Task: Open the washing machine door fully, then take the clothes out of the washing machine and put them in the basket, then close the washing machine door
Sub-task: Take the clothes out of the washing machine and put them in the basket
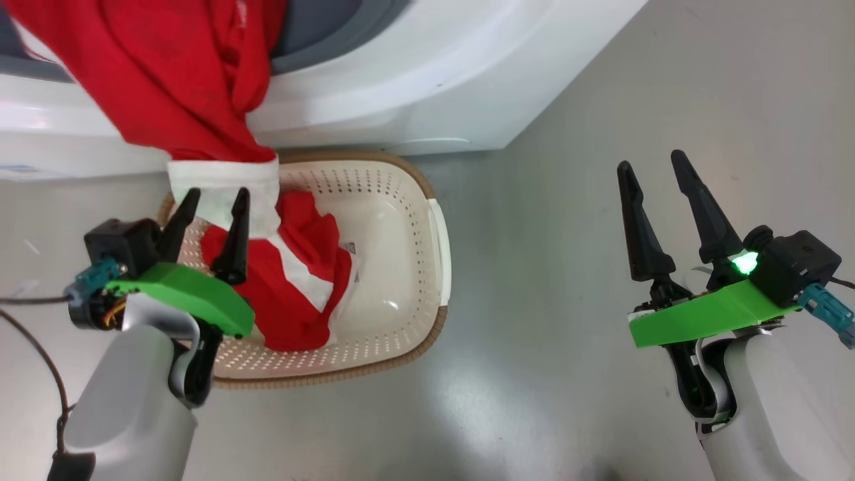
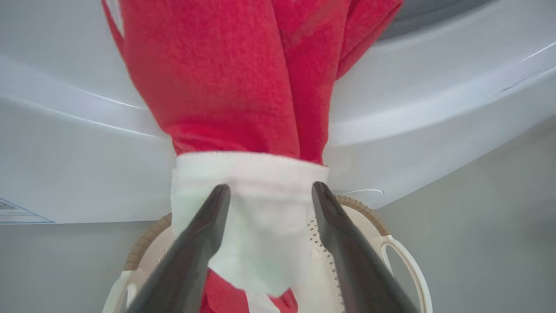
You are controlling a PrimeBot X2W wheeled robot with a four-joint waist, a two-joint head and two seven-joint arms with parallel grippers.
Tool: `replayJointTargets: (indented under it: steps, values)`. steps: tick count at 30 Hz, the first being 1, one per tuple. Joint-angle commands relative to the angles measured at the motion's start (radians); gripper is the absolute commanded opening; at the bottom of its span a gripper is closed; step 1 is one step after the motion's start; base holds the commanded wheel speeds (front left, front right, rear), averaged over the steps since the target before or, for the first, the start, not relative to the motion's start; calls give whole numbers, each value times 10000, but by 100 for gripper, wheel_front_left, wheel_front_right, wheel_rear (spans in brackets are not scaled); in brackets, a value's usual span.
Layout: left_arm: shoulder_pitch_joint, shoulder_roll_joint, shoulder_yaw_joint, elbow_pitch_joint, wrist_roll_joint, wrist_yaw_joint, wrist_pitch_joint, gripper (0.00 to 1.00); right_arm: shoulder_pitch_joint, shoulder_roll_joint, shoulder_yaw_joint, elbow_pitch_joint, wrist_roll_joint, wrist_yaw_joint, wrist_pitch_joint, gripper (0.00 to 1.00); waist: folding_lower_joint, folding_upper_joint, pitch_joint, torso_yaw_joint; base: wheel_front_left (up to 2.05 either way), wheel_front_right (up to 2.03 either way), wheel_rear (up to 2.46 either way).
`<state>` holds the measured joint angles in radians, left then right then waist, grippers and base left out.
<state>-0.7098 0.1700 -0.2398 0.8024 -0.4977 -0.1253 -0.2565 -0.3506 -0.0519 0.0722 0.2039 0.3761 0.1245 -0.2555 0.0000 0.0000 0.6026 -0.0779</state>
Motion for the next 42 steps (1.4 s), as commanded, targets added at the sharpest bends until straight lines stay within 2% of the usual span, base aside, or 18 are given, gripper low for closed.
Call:
replayJointTargets:
  steps: [1, 15, 30, 35, 42]
  values:
    - [344, 265, 359, -307, 113, -54, -53, 100, 325, 17, 142, -174, -108, 62, -63, 100, 0, 0, -254, 175, 0, 0, 0]
    - [2819, 1, 1961, -3732, 1148, -54, -53, 100, 918, 17, 73, 27, -209, 62, -63, 100, 0, 0, -1316, 413, 0, 0, 0]
    - [5464, -406, 3506, -6809, 1727, -54, -53, 100, 1188, 17, -50, -30, -314, 62, -63, 100, 0, 0, -1510, 438, 0, 0, 0]
    - [5848, -577, 3751, -7416, 1850, -54, -53, 100, 1199, 17, -126, -52, -341, 62, -63, 100, 0, 0, -1483, 462, 0, 0, 0]
    - [5756, -675, 3699, -7517, 1823, -54, -53, 100, 1185, 17, -168, -58, -348, 62, -63, 100, 0, 0, -1449, 489, 0, 0, 0]
